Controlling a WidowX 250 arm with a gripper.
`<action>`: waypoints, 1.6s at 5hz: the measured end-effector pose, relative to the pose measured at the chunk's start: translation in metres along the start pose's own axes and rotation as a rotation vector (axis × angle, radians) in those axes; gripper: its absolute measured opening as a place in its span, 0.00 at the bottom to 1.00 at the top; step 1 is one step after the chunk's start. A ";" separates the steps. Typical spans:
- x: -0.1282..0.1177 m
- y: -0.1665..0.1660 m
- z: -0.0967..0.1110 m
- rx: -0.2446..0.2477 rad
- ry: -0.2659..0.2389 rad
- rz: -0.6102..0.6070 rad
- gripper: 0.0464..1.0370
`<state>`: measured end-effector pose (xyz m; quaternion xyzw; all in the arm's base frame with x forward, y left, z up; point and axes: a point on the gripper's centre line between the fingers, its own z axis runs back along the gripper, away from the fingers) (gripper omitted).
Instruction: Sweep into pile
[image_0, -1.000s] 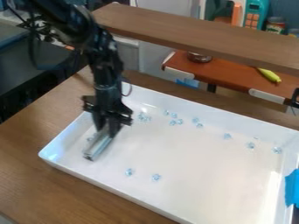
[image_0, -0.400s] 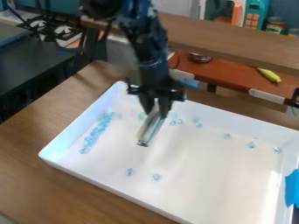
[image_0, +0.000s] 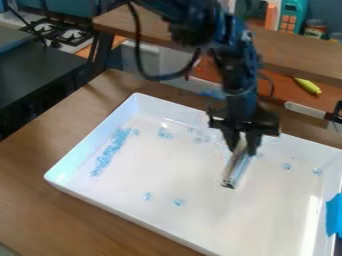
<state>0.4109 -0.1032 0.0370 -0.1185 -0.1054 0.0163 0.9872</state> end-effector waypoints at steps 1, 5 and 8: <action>0.011 -0.014 -0.016 -0.036 0.047 0.039 0.32; 0.013 -0.079 -0.016 -0.185 0.074 0.014 0.32; 0.010 -0.095 -0.050 -0.132 0.081 0.006 0.32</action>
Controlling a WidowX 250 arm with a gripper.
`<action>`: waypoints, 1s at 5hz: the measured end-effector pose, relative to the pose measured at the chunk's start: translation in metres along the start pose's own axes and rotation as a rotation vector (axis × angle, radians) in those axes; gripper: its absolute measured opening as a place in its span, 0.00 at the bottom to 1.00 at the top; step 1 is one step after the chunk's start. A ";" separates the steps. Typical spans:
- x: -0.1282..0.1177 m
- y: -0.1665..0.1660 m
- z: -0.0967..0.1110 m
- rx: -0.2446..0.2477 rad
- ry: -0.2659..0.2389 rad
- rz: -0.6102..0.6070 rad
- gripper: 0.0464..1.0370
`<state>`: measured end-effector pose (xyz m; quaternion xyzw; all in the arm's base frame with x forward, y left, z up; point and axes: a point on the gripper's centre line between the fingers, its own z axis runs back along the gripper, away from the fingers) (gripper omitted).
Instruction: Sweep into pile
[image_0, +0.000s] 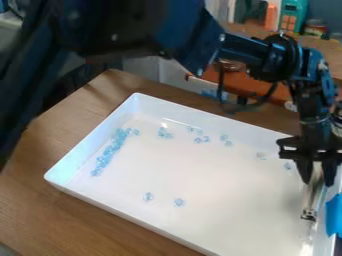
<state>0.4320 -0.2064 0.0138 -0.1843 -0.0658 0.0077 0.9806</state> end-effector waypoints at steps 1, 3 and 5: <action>0.004 0.000 -0.006 0.012 -0.007 0.010 0.32; 0.005 0.002 -0.012 0.037 -0.010 0.019 0.32; 0.011 0.025 -0.005 0.067 0.005 0.060 0.32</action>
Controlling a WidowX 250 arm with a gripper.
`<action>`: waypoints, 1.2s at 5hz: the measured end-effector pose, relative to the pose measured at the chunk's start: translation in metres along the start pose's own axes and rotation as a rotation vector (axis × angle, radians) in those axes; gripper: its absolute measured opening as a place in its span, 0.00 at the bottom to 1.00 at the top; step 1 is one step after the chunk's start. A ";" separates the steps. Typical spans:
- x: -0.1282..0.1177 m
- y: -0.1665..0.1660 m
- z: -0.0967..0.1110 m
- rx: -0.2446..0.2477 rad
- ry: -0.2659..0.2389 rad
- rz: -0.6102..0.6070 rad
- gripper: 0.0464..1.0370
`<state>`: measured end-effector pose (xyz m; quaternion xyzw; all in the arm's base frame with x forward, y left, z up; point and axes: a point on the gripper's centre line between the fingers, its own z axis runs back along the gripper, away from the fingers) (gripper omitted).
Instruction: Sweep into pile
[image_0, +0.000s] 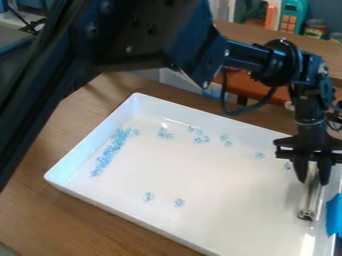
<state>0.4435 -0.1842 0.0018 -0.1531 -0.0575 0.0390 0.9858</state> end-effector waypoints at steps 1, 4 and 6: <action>0.003 0.024 0.003 0.023 0.012 0.038 0.32; 0.000 0.105 0.031 0.101 0.020 0.132 0.32; 0.005 0.149 0.042 0.142 0.007 0.179 0.32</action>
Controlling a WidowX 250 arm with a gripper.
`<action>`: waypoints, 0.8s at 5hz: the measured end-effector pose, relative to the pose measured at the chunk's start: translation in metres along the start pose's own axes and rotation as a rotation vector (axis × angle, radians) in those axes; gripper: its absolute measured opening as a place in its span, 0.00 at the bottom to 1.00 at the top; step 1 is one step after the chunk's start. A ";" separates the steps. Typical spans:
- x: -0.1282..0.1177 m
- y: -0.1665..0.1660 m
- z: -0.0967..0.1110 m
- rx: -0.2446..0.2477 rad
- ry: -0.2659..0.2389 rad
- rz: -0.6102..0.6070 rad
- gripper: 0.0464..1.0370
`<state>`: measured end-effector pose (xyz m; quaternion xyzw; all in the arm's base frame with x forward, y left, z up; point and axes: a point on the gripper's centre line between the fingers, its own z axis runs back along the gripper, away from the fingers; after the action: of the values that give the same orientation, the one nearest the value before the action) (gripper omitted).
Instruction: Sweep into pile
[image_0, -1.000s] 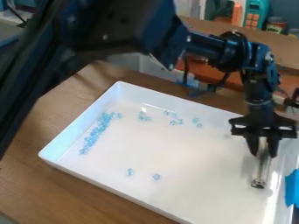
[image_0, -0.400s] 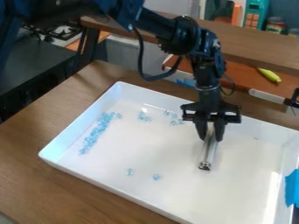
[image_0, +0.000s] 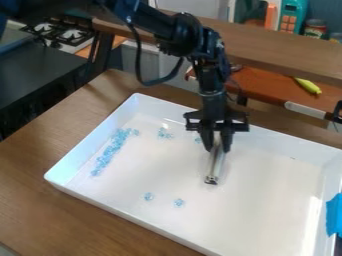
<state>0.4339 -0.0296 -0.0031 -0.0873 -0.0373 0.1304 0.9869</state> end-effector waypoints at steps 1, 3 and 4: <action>0.006 0.017 0.007 0.024 0.000 0.025 0.32; 0.020 0.056 0.023 0.048 -0.010 0.085 0.32; 0.023 0.079 0.026 0.054 -0.015 0.120 0.32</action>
<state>0.4340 0.0557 0.0094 -0.0619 -0.0359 0.1908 0.9790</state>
